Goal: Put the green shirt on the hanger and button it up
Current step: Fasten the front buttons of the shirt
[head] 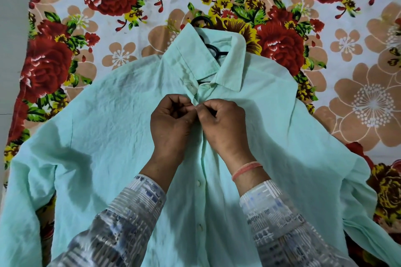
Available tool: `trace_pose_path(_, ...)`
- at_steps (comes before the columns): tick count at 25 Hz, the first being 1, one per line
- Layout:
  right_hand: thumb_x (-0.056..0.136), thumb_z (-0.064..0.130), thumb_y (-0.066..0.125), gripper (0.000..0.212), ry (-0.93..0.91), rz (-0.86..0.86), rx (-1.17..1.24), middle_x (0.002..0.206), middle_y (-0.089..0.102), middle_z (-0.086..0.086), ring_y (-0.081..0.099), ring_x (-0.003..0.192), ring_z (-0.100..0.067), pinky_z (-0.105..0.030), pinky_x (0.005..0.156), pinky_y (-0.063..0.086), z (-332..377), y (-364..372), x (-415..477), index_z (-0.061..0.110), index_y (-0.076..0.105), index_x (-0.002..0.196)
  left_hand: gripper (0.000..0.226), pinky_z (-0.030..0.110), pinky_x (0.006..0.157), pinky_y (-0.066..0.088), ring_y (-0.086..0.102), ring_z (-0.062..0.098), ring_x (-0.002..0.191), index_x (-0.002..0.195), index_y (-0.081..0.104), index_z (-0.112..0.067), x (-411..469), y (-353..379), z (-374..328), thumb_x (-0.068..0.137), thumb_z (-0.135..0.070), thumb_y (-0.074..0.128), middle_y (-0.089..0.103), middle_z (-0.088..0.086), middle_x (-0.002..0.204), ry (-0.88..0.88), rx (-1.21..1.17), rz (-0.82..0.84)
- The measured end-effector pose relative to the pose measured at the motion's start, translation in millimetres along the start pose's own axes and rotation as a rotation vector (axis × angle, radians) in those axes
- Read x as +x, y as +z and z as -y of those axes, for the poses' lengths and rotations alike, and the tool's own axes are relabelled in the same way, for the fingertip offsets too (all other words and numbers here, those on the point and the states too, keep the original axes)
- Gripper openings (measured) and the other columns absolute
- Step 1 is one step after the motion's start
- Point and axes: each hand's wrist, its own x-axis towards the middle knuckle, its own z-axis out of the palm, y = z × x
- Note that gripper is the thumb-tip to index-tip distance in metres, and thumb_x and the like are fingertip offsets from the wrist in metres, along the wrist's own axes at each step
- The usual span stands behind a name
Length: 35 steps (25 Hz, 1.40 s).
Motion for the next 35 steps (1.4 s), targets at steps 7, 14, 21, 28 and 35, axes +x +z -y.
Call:
trace_pose_path(7, 0.099, 0.018, 0.06, 0.015, 0.002, 0.043, -0.113, 0.086, 0.075, 0.001, 0.07, 0.084, -0.026, -0.04, 0.077, 0.057, -3, 2, 9, 0.018, 0.071, 0.088, 0.026, 0.037, 0.088, 0.062, 0.075, 0.022, 0.086, 0.089, 0.072, -0.013, 3, -5, 3, 0.086, 0.011, 0.08, 0.075, 0.014, 0.089, -0.016, -0.045, 0.012)
trace_pose_path(14, 0.103, 0.019, 0.059, 0.014, -0.04, 0.008, -0.094, 0.096, 0.077, 0.001, 0.071, 0.091, -0.024, -0.04, 0.08, 0.057, -8, 4, 6, 0.017, 0.073, 0.098, 0.019, 0.04, 0.09, 0.062, 0.075, 0.024, 0.089, 0.088, 0.079, -0.01, -3, -2, 6, 0.085, 0.008, 0.083, 0.079, 0.016, 0.09, 0.028, -0.025, -0.001)
trace_pose_path(21, 0.1, 0.021, 0.065, 0.014, -0.012, 0.017, -0.016, 0.097, 0.081, 0.005, 0.075, 0.094, -0.017, -0.035, 0.086, 0.061, -15, 5, 8, 0.021, 0.079, 0.102, 0.02, 0.037, 0.09, 0.062, 0.076, 0.022, 0.09, 0.09, 0.081, -0.012, 1, -1, 10, 0.086, 0.007, 0.082, 0.081, 0.007, 0.09, 0.003, -0.012, 0.0)
trace_pose_path(28, 0.092, 0.021, 0.076, 0.016, 0.123, 0.07, 0.248, 0.099, 0.084, 0.008, 0.078, 0.093, -0.003, -0.035, 0.096, 0.063, -17, -1, 11, 0.021, 0.085, 0.105, 0.026, 0.032, 0.093, 0.063, 0.08, 0.02, 0.098, 0.102, 0.079, -0.009, 2, -7, 6, 0.09, 0.014, 0.074, 0.083, 0.008, 0.095, -0.061, -0.1, 0.035)
trace_pose_path(35, 0.092, 0.02, 0.078, 0.016, 0.081, 0.083, 0.268, 0.098, 0.084, 0.012, 0.076, 0.092, 0.004, -0.026, 0.093, 0.061, -18, -2, 8, 0.023, 0.086, 0.105, 0.024, 0.032, 0.089, 0.065, 0.08, 0.021, 0.091, 0.111, 0.072, -0.001, 2, -8, -5, 0.089, 0.004, 0.081, 0.082, 0.011, 0.094, -0.129, -0.173, 0.045)
